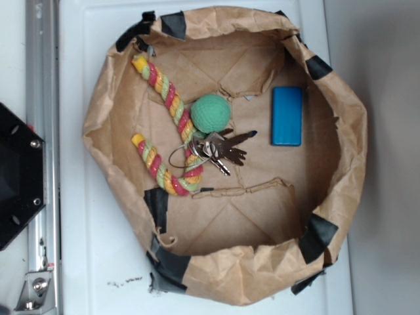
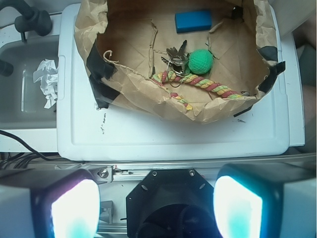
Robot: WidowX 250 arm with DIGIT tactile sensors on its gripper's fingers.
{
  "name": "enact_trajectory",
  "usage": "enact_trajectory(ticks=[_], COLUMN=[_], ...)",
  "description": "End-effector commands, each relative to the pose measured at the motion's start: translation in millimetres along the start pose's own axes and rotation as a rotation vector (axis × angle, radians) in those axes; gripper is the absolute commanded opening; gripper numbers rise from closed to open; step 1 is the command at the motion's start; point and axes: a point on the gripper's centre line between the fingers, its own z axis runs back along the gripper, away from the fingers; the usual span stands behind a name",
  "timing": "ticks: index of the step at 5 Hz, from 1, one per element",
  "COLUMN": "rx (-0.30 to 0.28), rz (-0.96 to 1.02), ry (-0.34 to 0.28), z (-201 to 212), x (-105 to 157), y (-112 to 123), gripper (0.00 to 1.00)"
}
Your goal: Grab the silver keys.
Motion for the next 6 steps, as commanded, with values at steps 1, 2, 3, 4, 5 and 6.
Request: enact_trajectory(ticks=[1, 2, 3, 4, 5, 6], rx=[0.000, 0.033, 0.073, 0.105, 0.098, 0.081], rz=[0.000, 0.053, 0.094, 0.102, 0.094, 0.060], ry=[0.000, 0.007, 0.032, 0.038, 0.046, 0.037], z=[0.0, -15.7, -30.3, -49.6, -64.2, -75.0], x=[0.0, 25.1, 44.7, 62.7, 79.3, 98.3], y=[0.0, -8.6, -13.5, -10.3, -1.4, -0.5], gripper=[1.00, 1.00, 1.00, 1.00, 1.00, 1.00])
